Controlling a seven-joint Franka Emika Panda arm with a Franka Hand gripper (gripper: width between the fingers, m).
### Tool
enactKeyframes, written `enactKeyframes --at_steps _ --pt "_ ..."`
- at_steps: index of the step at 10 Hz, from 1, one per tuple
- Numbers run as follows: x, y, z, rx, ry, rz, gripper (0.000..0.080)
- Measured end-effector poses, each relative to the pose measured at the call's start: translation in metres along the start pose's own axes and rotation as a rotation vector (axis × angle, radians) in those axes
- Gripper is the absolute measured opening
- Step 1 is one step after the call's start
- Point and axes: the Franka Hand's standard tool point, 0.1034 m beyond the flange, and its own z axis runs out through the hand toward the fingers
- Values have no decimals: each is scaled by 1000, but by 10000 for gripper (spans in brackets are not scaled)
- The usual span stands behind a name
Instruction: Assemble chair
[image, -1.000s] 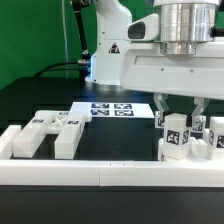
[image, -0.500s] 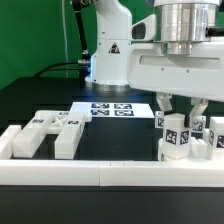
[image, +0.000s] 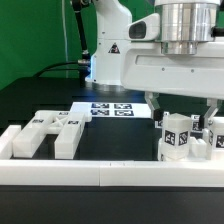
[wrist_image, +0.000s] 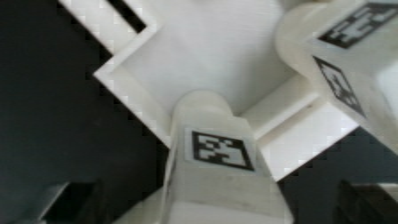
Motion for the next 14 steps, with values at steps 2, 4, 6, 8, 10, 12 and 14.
enactKeyframes --at_steps 2,4,6,8,10,12,14 --pt "3 1 -2 2 4 -183 649" --pt "3 0 -1 0 4 -324 649" --pt "3 0 -1 -1 4 -434 649" --pt "5 3 -1 -8 5 -614 649" --pt "4 3 -1 -14 5 -756 649" --pt "4 2 -1 -28 5 -882 649" --pt "5 3 -1 -28 5 -899 516"
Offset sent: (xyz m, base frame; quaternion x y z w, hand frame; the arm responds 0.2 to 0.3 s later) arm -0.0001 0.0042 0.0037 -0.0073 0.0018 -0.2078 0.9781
